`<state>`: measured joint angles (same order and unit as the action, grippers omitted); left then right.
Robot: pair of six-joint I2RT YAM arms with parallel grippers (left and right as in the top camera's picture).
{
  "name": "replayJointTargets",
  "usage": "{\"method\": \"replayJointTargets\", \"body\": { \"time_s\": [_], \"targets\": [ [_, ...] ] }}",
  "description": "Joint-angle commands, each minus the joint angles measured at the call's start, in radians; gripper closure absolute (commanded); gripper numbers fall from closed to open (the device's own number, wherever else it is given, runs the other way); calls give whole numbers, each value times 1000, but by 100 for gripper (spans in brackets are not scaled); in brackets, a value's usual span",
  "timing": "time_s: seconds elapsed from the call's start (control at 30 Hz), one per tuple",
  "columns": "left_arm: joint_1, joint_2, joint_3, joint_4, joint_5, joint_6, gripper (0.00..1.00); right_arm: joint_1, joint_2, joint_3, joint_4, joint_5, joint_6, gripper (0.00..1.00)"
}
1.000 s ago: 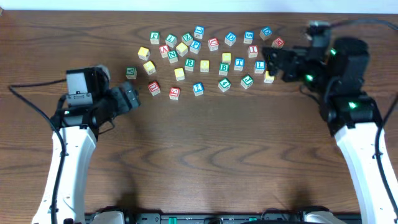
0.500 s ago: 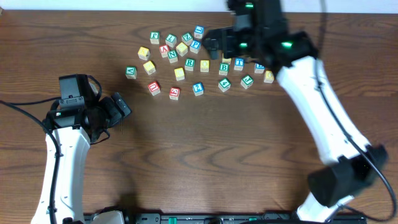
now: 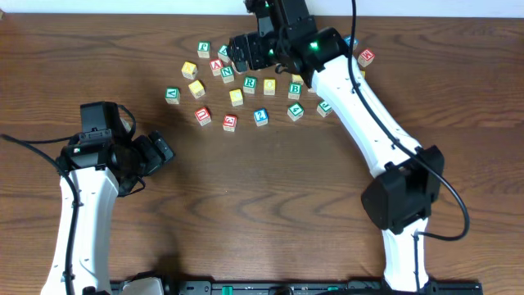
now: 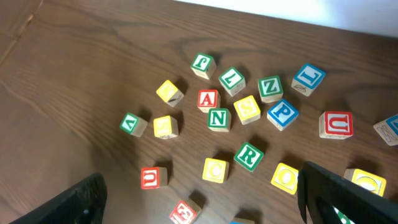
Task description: Spell out ROBOT
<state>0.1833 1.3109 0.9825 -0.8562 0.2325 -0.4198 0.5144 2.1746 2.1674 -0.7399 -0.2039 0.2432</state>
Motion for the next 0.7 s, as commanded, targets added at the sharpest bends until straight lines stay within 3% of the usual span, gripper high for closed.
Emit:
{"method": "replayJointTargets", "body": {
  "time_s": [0.0,0.67],
  "targets": [
    [3,-7,23,-3,-10,-5,2,-6,53,60,3,41,51,9],
    [3,-7,23,-26,-10,-5,2,180,282,58,4,535,330,33]
  ]
}}
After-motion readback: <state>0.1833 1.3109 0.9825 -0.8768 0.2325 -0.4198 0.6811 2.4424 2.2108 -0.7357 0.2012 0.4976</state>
